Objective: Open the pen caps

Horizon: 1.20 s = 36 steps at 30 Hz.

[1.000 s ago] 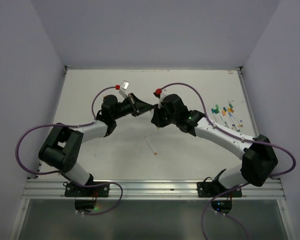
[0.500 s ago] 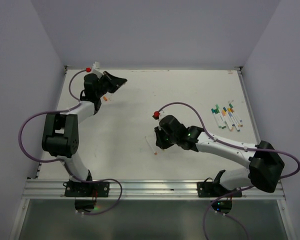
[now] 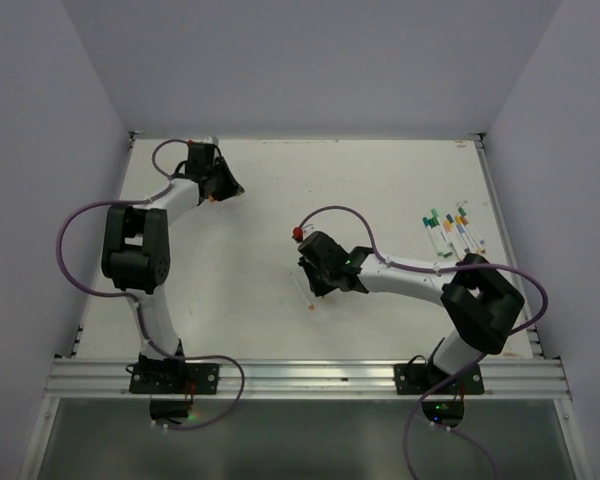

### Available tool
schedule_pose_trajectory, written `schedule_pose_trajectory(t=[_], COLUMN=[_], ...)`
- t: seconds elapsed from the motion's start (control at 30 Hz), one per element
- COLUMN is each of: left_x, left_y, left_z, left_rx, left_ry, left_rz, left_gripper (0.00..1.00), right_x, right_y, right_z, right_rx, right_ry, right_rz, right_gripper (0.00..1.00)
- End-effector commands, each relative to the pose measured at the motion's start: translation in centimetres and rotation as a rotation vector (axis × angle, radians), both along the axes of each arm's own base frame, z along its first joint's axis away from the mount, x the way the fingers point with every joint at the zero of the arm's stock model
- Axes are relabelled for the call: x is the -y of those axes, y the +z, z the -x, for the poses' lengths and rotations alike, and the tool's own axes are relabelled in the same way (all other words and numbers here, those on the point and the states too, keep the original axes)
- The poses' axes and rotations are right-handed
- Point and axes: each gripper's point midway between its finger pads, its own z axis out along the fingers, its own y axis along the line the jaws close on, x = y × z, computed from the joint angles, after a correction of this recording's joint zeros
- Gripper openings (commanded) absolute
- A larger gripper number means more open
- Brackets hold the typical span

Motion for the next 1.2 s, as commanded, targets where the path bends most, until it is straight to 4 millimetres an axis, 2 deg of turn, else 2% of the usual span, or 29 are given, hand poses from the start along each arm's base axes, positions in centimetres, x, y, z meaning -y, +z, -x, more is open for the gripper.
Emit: schedule_pose_trajectory(t=[0.0, 0.23, 0.27, 0.43, 0.63, 0.73, 0.83, 0.87, 0.9, 0.97, 1.0, 1.03, 1.1, 1.13, 1.17], left_x=[-1.5, -4.1, -4.1, -4.7, -6.0, -6.0, -5.9, -5.8, -5.9, -5.9, -5.8, -5.8, -5.9, -5.9, -6.0], left_y=[-2.8, -4.7, -4.9, -5.3, -6.1, -6.5, -7.0, -7.0, -7.2, -7.4, -7.3, -7.2, -7.0, -6.7, -6.7], left_z=[0.3, -1.6, -2.7, -4.1, -5.1, -5.5, -5.5, -5.4, -5.3, -5.0, -5.2, -4.9, -5.0, -5.1, -5.2], left_rx=[-0.121, -0.200, -0.200, -0.205, -0.232, -0.229, -0.241, -0.243, -0.248, -0.255, -0.247, -0.248, -0.240, -0.234, -0.233], left_ry=[0.004, 0.128, 0.128, 0.154, 0.188, 0.185, 0.185, 0.185, 0.186, 0.189, 0.187, 0.192, 0.193, 0.191, 0.192], left_rz=[-0.114, -0.217, -0.224, -0.259, -0.286, -0.266, -0.249, -0.247, -0.245, -0.231, -0.216, -0.211, -0.202, -0.201, -0.201], left_gripper=[0.00, 0.00, 0.00, 0.00, 0.00, 0.00, 0.00, 0.01, 0.02, 0.13, 0.19, 0.29, 0.36, 0.47, 0.52], right_x=[-0.8, -0.3, 0.0, 0.2, 0.8, 0.7, 0.6, 0.7, 0.7, 0.3, 0.1, -0.1, -0.2, -0.2, -0.2], right_y=[0.4, -0.8, -1.0, -1.8, -2.2, -1.6, -1.3, -1.3, -1.3, -1.1, -0.9, -0.8, -0.3, 0.0, 0.4], right_z=[-1.6, -1.4, -1.2, -1.0, -1.1, -1.2, -1.3, -1.4, -1.4, -1.4, -1.4, -1.4, -1.4, -1.4, -1.4], right_rx=[0.064, 0.049, 0.048, 0.036, 0.039, 0.054, 0.058, 0.058, 0.059, 0.054, 0.056, 0.055, 0.058, 0.060, 0.064], right_ry=[-0.014, -0.012, -0.016, -0.023, -0.047, -0.049, -0.037, -0.032, -0.031, -0.024, -0.019, -0.016, -0.017, -0.016, -0.018], right_rz=[-0.029, 0.007, 0.015, 0.021, 0.046, 0.032, 0.038, 0.045, 0.051, 0.037, 0.027, 0.015, 0.001, 0.001, -0.002], right_gripper=[0.00, 0.00, 0.00, 0.00, 0.01, 0.16, 0.27, 0.27, 0.27, 0.32, 0.40, 0.48, 0.55, 0.56, 0.58])
